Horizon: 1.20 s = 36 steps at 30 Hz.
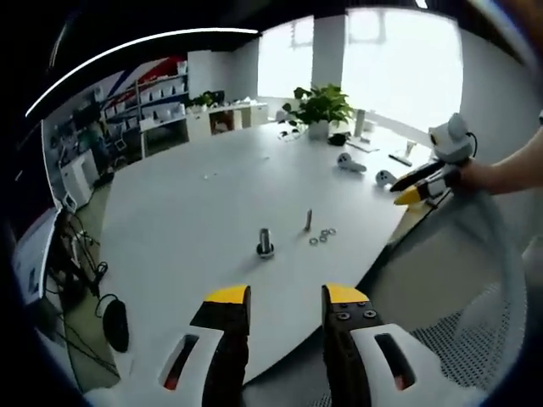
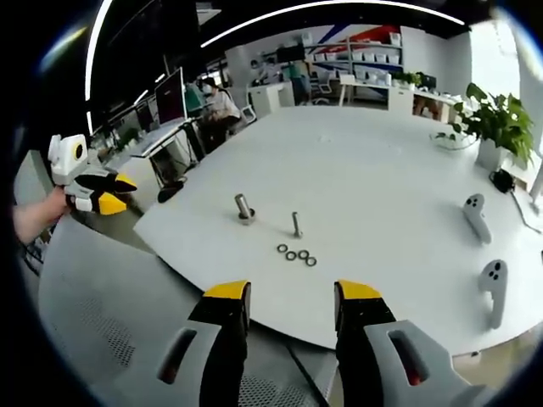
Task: Place the washer onto the threaded stud by aligning its center hole with the stud, sliding it down to the base, and recovering from edge contact or off-axis alignment until the washer reaches the visible bottom stop.
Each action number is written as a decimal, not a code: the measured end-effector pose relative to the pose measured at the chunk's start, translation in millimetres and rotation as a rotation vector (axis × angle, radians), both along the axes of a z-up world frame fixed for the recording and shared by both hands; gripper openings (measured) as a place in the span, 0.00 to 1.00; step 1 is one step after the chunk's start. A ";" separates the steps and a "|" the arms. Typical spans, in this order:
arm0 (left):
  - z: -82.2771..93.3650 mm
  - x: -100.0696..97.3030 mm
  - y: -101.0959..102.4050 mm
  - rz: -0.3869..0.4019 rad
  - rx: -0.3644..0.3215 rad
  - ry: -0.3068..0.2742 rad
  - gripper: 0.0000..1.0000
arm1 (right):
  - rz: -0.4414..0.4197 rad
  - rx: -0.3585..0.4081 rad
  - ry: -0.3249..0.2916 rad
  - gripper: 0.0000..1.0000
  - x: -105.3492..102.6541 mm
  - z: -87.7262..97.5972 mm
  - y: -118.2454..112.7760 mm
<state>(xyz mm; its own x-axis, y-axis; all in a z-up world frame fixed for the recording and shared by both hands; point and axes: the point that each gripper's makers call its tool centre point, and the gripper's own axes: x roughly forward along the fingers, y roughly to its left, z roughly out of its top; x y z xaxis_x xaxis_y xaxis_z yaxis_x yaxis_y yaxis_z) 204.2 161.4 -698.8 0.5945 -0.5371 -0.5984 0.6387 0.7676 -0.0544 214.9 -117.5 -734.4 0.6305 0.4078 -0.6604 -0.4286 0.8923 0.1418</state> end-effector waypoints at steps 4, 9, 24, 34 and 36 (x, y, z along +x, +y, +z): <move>-0.9 -1.7 -4.5 -0.007 -0.011 -0.003 0.31 | -0.004 -0.007 0.004 0.41 -0.5 -1.4 -1.6; -5.6 -5.2 -13.0 -0.037 -0.009 -0.005 0.31 | 0.023 -0.071 0.006 0.41 -1.8 -5.2 -6.0; 0.8 -6.3 -9.8 -0.011 -0.035 -0.023 0.31 | 0.013 -0.062 0.017 0.40 -2.1 -5.4 -5.1; -4.0 -15.8 -9.5 0.032 -0.091 0.031 0.31 | 0.012 -0.061 0.019 0.40 -2.2 -6.3 -6.0; -5.4 -14.6 -8.3 0.039 -0.100 0.037 0.31 | 0.013 -0.063 0.023 0.40 -2.8 -7.0 -6.3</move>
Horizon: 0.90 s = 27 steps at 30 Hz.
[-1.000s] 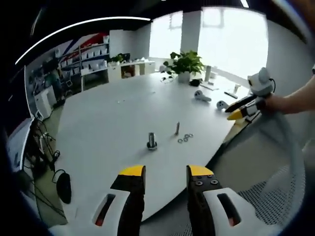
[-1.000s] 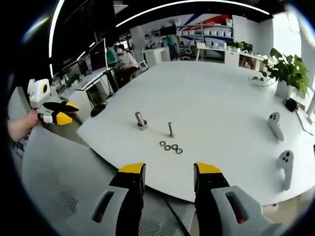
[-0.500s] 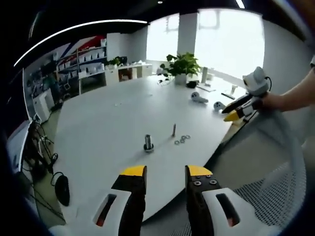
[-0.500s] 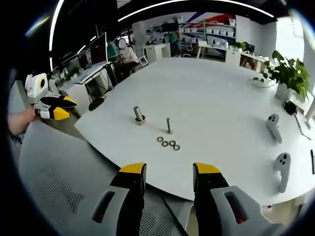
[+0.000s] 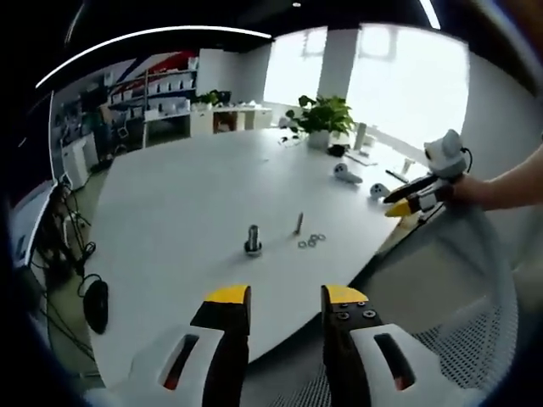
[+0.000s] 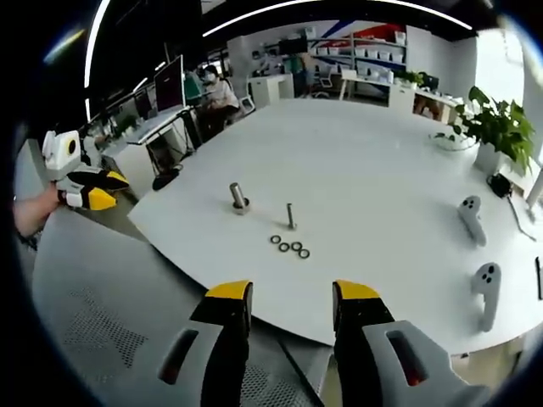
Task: Place the washer onto the threaded stud by aligning its center hole with the stud, sliding it down to the base, and recovering from edge contact or off-axis alignment until the washer reaches the visible bottom stop.
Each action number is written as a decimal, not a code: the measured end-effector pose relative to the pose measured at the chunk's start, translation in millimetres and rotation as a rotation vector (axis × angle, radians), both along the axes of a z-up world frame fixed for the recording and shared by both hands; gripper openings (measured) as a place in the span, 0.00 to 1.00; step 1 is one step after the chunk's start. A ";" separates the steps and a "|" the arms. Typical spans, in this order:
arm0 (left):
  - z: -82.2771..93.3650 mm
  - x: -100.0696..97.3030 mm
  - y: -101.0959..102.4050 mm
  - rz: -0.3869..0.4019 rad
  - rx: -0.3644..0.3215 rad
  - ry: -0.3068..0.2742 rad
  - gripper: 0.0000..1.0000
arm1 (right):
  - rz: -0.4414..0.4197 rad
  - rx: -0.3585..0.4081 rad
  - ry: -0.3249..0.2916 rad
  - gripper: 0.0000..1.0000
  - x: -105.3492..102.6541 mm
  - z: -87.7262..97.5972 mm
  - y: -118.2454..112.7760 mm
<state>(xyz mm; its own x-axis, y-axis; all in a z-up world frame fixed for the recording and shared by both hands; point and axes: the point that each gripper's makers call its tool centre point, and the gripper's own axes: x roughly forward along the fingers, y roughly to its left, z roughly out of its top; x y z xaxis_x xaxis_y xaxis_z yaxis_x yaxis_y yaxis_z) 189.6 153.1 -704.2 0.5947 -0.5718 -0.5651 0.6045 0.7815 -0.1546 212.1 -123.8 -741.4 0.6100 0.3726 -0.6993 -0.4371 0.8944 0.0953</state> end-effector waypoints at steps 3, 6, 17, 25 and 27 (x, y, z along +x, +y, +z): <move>-1.5 3.0 1.9 0.015 -0.021 0.010 0.30 | 0.003 -0.003 0.003 0.40 -0.6 -0.6 0.9; -6.8 -0.6 -0.3 0.004 -0.020 0.037 0.30 | 0.002 -0.004 0.003 0.40 -0.5 -1.2 0.2; -12.0 -5.6 -4.4 -0.020 -0.007 0.057 0.30 | -0.002 -0.008 0.004 0.40 -0.7 -1.5 -1.5; -13.0 -6.4 -3.1 -0.017 0.002 0.051 0.30 | 0.004 -0.009 0.012 0.39 -1.4 -2.5 0.2; -13.9 -6.8 -3.5 -0.014 -0.002 0.059 0.29 | 0.003 -0.006 0.012 0.39 -2.0 -2.6 -0.1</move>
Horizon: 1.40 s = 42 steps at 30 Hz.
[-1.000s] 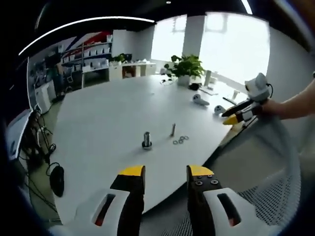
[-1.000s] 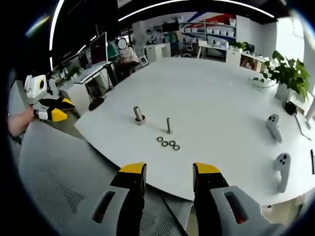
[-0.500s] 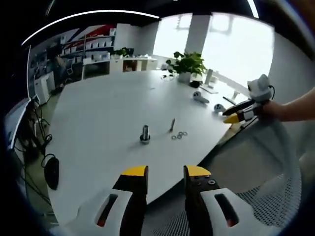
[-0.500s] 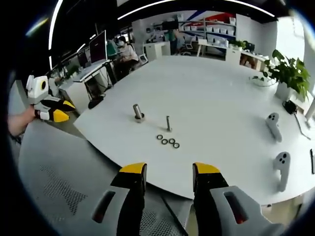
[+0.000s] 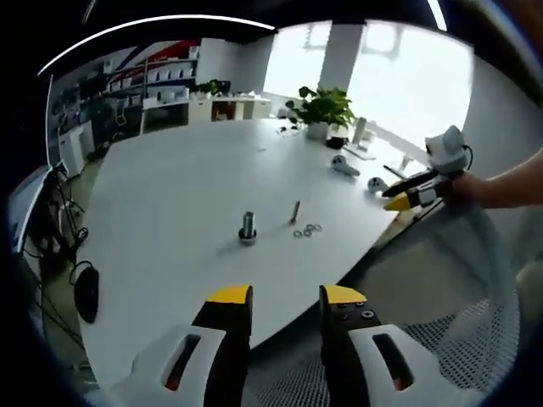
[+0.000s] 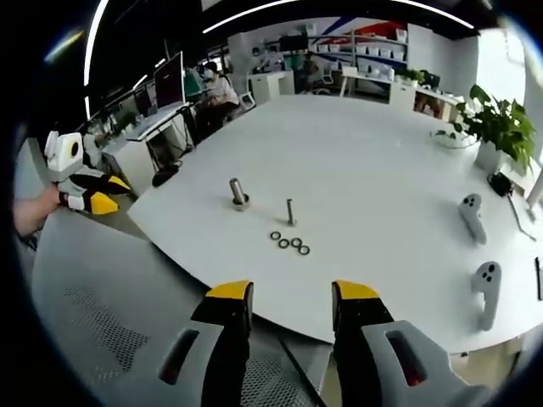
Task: Place the washer onto the threaded stud by aligning its center hole with the stud, sliding it down to the base, and recovering from edge contact or off-axis alignment until the washer reaches the visible bottom stop.
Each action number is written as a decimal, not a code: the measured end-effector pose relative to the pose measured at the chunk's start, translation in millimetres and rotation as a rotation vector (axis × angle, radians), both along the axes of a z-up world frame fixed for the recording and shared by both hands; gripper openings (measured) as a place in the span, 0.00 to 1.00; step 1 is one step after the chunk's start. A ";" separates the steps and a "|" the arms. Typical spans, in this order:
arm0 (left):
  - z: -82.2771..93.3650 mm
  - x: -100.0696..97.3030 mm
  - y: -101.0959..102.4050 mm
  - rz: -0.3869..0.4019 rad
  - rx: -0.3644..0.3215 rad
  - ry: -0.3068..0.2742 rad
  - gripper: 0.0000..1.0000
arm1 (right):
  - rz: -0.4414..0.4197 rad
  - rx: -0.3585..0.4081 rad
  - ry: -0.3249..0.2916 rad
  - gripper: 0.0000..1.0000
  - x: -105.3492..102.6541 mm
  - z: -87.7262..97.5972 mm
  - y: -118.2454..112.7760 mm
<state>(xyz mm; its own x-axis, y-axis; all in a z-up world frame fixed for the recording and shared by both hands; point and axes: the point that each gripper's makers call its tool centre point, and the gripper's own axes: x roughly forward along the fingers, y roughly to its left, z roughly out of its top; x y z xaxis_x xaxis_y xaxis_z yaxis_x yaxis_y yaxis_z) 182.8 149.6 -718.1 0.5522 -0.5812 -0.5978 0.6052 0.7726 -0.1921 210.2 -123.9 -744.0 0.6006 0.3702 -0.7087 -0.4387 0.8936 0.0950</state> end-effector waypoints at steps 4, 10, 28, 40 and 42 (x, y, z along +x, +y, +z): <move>0.8 0.4 -0.9 -0.007 0.009 -0.009 0.28 | -0.010 0.013 -0.001 0.39 0.3 0.7 -0.8; -1.8 0.4 0.8 0.001 0.009 0.005 0.29 | 0.004 0.011 0.005 0.40 -0.4 -0.6 2.0; -0.7 3.1 6.3 0.026 0.027 -0.004 0.29 | 0.121 -0.063 0.043 0.46 -7.1 -6.8 13.1; -4.1 2.1 7.1 0.026 0.022 0.014 0.29 | 0.140 -0.090 0.098 0.50 33.0 -15.5 15.0; -4.4 1.8 7.4 0.024 0.026 0.014 0.29 | 0.154 -0.113 0.114 0.50 39.5 -24.9 16.2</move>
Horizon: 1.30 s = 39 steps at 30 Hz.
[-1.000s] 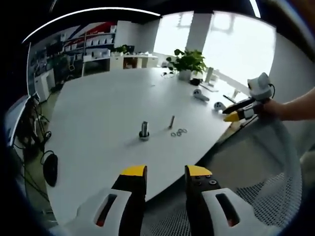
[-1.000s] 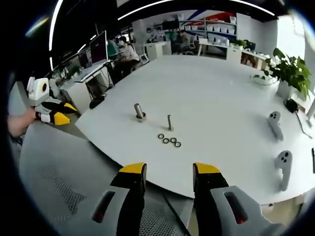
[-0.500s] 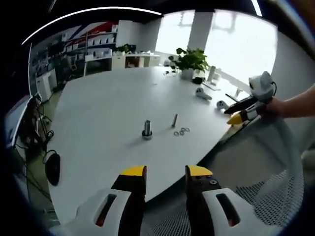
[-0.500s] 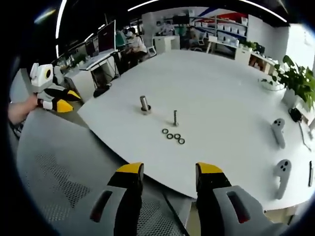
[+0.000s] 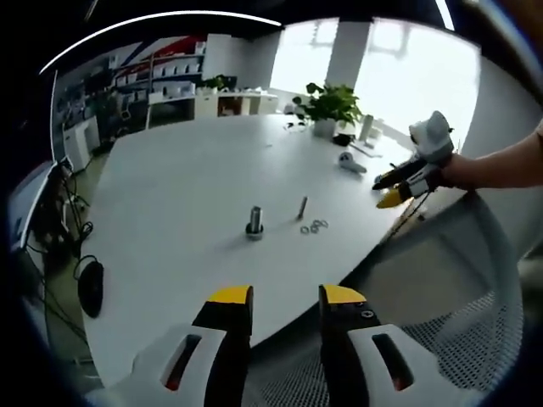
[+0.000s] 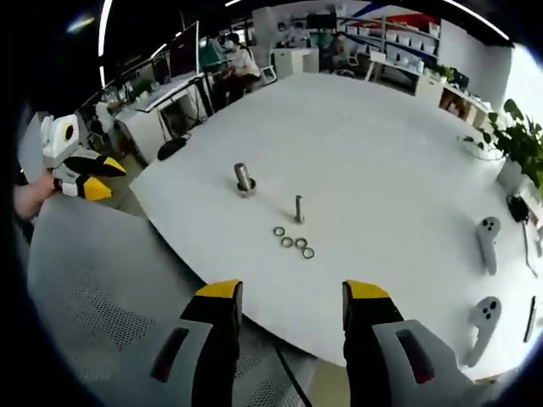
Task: Place the washer onto the threaded stud by aligning its center hole with the stud, sliding it down to the base, and recovering from edge contact or off-axis alignment until the washer reaches the visible bottom stop.
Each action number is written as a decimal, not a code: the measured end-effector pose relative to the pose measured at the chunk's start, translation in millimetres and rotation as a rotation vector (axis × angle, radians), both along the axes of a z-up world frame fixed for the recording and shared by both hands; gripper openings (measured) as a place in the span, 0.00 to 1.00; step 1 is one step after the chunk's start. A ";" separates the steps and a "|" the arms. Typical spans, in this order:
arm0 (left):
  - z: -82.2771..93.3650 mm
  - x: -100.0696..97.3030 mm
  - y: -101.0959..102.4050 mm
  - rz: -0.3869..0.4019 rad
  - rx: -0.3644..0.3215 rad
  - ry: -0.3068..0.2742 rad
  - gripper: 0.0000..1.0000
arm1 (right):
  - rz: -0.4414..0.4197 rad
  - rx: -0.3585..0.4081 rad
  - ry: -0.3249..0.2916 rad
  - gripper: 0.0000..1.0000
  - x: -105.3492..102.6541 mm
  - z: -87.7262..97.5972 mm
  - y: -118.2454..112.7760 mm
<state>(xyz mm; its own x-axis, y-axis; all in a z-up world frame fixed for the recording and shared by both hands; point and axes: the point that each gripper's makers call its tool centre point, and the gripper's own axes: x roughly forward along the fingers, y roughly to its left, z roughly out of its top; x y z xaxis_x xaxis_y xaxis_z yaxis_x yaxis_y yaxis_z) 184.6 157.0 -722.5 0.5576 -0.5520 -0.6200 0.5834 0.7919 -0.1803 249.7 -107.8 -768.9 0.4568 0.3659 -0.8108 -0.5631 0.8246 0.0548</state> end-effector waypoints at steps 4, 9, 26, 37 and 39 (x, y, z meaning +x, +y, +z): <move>-0.2 0.3 1.0 0.005 -0.005 0.002 0.29 | 0.037 -0.031 0.016 0.49 11.2 -15.8 5.4; -2.3 -0.4 1.0 0.006 -0.001 0.013 0.29 | 0.067 -0.059 0.046 0.43 20.0 -34.1 9.2; -3.9 -1.3 0.3 0.002 -0.003 0.025 0.29 | 0.191 -0.177 0.126 0.39 46.8 -84.1 12.6; -6.4 -0.3 2.2 0.013 0.009 0.036 0.29 | 0.233 -0.192 0.175 0.33 51.4 -99.5 18.7; -6.5 -0.3 1.9 0.013 0.008 0.037 0.29 | 0.248 -0.201 0.182 0.31 51.8 -102.0 18.3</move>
